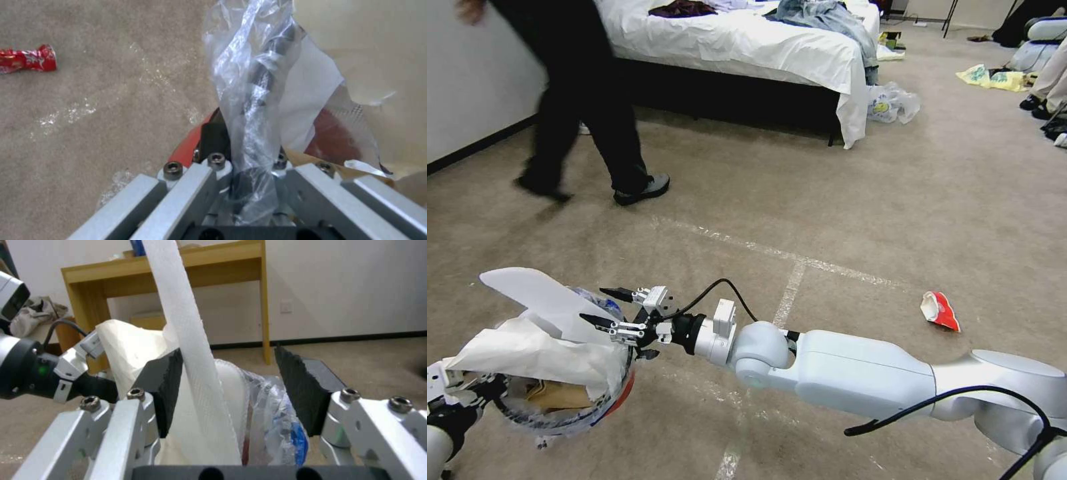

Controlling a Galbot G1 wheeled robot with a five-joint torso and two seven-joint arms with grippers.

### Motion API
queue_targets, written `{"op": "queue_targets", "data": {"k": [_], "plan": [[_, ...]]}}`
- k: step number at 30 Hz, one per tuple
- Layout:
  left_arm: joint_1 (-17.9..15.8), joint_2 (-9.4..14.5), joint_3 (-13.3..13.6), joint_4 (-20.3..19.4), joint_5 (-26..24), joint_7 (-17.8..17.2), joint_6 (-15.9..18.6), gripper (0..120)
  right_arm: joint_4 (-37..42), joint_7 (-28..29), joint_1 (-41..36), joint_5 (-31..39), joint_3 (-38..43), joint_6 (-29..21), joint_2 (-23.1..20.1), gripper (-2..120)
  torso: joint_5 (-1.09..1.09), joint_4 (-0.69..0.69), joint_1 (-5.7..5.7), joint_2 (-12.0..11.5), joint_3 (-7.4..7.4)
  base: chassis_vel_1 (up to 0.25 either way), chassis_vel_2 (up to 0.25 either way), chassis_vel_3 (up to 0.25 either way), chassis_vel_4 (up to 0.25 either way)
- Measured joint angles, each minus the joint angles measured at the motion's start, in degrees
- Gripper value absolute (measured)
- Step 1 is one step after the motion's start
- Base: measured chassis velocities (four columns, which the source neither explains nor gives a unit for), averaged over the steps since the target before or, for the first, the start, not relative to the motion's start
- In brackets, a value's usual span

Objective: Pick up the trash bin and place the garbage on the floor into it.

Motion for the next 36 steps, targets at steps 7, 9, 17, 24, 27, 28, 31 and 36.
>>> {"op": "queue_targets", "data": {"k": [7,9,17,24,27,28,31,36], "plan": [[0.15,-0.30,-0.01,-0.13,0.04,0.01,0.00,1,0.33,0.18,0.08,0.01,-0.23,-0.10,0.26,57,-0.01,0.00,0.00,0.00,0.00,0.000,0.000,0.000,0.000],[0.15,-0.31,-0.01,-0.15,0.04,0.02,0.00,1,0.30,0.21,0.08,0.00,-0.31,-0.11,0.38,57,-0.01,0.00,0.00,0.00,0.00,0.000,0.000,0.000,0.000],[0.17,-0.54,-0.15,-0.43,-0.02,0.04,0.00,1,-0.11,0.34,0.34,-0.01,-1.52,-0.27,1.55,57,-0.01,0.00,0.00,0.00,0.00,0.000,0.000,0.000,0.000],[0.19,-0.80,-0.09,-1.01,-0.04,0.12,0.00,1,-1.34,0.34,0.57,-0.45,-3.96,-0.27,1.91,57,-0.01,0.00,0.00,0.00,0.00,0.000,0.000,0.000,0.000],[0.19,-0.94,-0.03,-1.12,-0.05,0.17,0.00,1,-2.39,0.25,0.58,-0.74,-4.51,-0.27,2.28,57,-0.01,-0.01,0.00,0.00,0.00,0.000,0.000,0.000,0.000],[0.19,-0.99,-0.03,-1.12,-0.05,0.19,0.00,1,-2.95,0.21,0.58,-0.80,-4.72,-0.26,2.53,57,-0.01,0.00,0.00,0.00,0.00,0.000,0.000,0.000,0.000],[0.19,-1.00,-0.02,-1.14,-0.05,0.22,0.00,1,-3.38,0.16,0.58,-0.82,-4.93,-0.25,2.73,58,-0.01,0.00,0.00,0.00,0.00,0.000,0.000,0.000,0.000],[0.09,-1.00,0.02,-1.22,-0.07,0.23,0.00,1,-5.30,-0.20,0.58,-1.00,-4.96,-0.01,3.33,58,-0.01,0.00,0.00,0.00,0.00,0.000,0.000,0.000,0.000]]}}
